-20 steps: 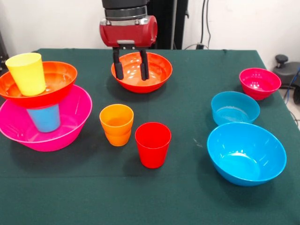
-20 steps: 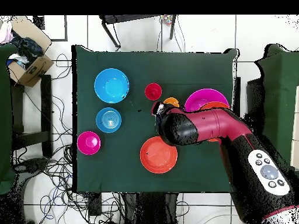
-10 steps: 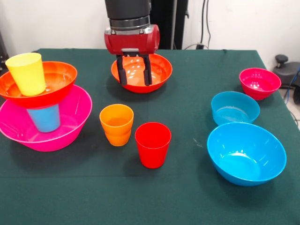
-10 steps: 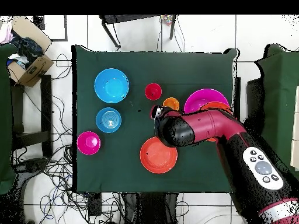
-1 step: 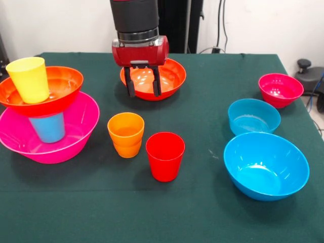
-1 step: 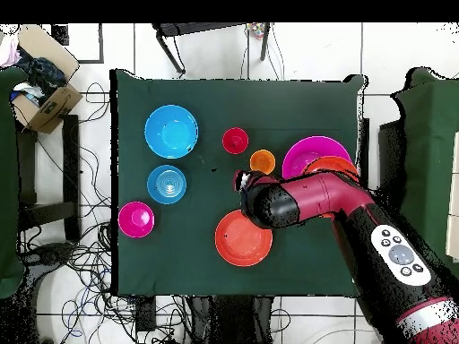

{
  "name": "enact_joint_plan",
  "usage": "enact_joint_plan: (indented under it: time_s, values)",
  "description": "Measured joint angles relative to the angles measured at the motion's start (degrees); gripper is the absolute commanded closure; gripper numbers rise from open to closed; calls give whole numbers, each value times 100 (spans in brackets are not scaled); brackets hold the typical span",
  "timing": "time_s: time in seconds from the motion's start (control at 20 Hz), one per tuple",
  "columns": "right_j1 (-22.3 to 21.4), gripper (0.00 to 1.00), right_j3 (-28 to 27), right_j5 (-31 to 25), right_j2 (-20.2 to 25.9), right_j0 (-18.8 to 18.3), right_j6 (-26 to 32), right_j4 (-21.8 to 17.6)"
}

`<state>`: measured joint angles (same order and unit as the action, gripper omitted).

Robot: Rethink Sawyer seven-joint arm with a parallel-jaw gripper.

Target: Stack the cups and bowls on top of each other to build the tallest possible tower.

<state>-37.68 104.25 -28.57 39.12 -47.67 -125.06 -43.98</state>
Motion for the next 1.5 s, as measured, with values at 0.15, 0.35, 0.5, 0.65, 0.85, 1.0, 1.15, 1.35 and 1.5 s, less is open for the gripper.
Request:
enact_joint_plan:
  time_s: [0.15,0.35,0.5,0.65,0.85,1.0,1.15,1.35,1.5]
  values:
    - [124,0,-1,-25,0,-20,243,-161]
    - [244,0,-2,-24,0,-25,459,-332]
    - [326,0,-4,-25,2,-28,576,-443]
    - [384,0,-11,-25,13,-30,668,-544]
    - [482,0,-88,-25,58,-63,849,-568]
    - [563,0,-217,-60,102,-115,1038,-568]
    - [612,0,-323,-137,118,-147,1181,-568]
    - [660,0,-515,-393,130,-197,1477,-569]
    - [666,0,-624,-555,142,-225,1708,-569]
